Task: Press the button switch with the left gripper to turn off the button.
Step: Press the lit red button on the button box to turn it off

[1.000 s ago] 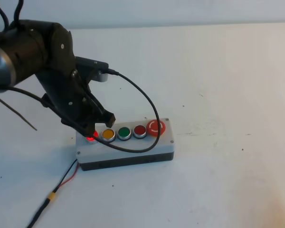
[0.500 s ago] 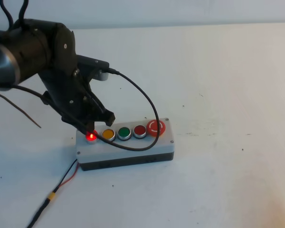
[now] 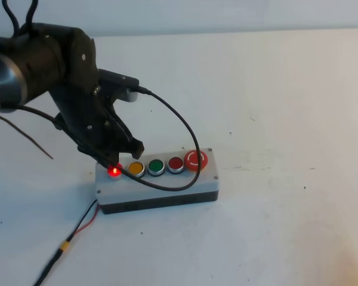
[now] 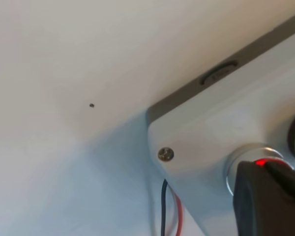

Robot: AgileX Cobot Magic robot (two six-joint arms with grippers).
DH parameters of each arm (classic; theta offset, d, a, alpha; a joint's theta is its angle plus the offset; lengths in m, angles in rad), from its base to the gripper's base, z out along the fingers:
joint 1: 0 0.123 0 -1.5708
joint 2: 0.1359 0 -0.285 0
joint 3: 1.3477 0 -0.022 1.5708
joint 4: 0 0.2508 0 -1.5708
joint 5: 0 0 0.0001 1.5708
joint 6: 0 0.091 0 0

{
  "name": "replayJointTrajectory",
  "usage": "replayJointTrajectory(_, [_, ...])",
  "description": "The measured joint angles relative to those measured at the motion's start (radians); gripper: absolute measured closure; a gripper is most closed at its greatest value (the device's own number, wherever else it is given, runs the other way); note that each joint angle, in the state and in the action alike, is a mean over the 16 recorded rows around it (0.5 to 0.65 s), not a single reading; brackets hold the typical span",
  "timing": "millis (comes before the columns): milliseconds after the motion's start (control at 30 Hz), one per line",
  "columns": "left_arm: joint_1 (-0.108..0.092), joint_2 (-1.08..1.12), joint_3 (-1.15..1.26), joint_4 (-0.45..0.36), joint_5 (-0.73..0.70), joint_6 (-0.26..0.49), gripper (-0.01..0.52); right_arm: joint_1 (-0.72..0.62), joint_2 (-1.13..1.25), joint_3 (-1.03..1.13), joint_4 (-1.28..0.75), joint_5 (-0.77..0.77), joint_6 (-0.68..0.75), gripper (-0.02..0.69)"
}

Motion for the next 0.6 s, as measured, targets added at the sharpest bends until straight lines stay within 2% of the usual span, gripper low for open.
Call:
replayJointTrajectory(267, [0.0, -0.172, 0.091, 0.0, -0.099, 0.015, 0.516, 0.0, 0.0, 0.0, 0.0, 0.0, 0.0, 0.681])
replayJointTrajectory(600, [0.0, -0.667, 0.46, -0.02, -0.388, 0.002, 0.516, 0.0, 0.0, 0.0, 0.0, 0.0, 0.0, 0.681])
